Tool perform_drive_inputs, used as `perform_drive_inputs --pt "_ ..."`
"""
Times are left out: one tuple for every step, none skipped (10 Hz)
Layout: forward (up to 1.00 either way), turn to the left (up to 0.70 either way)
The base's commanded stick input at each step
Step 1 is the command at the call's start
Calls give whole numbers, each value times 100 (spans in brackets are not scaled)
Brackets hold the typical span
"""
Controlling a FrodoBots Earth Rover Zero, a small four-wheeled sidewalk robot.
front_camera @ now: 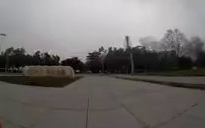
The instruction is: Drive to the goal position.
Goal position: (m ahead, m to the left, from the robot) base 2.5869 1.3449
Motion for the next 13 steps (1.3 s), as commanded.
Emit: perform_drive_inputs --pt "70 -1" --pt "70 6" --pt "70 30" --pt "70 34" --pt "70 34" --pt "70 34" --pt "70 34" --pt "70 34" --pt "70 34" --pt "70 25" --pt "70 3" --pt "70 10" --pt "70 24"
